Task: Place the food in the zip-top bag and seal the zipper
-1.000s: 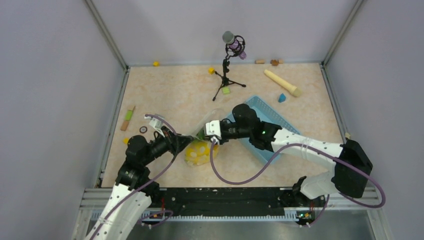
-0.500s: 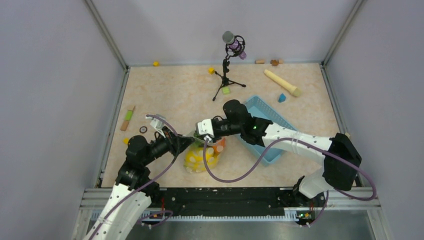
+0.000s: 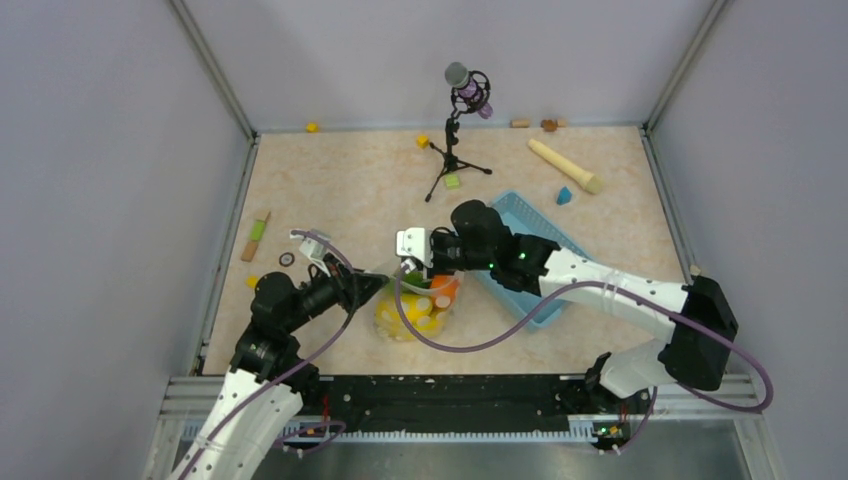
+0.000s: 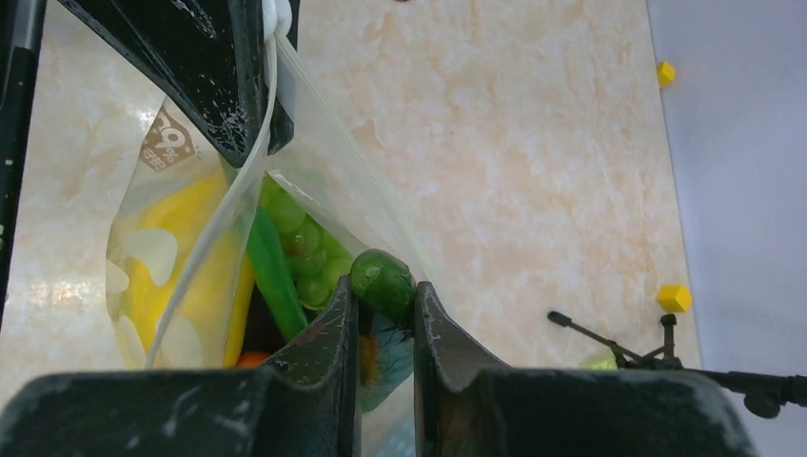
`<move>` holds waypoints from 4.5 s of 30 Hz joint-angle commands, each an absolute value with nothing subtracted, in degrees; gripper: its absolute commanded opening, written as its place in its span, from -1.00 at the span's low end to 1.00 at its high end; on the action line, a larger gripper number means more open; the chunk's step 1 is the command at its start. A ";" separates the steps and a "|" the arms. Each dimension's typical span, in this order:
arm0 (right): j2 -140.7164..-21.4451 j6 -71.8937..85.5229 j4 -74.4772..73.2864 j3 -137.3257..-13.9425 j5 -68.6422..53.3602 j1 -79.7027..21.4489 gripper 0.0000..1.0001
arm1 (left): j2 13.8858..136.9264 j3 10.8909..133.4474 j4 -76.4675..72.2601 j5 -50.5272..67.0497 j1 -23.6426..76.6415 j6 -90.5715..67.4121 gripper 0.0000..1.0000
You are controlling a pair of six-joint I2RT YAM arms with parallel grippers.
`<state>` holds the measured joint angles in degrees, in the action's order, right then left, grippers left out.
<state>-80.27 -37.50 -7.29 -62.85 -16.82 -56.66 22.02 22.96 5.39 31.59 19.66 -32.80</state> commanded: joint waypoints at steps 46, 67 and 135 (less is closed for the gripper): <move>-79.20 -35.28 -17.08 -74.21 -20.60 -62.18 0.79 | 20.35 26.94 -0.16 32.74 20.56 -22.41 -1.00; -95.07 -35.44 -32.11 -88.25 -34.20 -54.16 -0.41 | 23.36 28.54 4.45 39.01 20.64 -12.39 -0.97; -81.85 -24.13 -22.22 -71.84 -28.36 -53.77 0.03 | 27.88 10.55 -37.11 40.21 20.43 -16.56 -1.00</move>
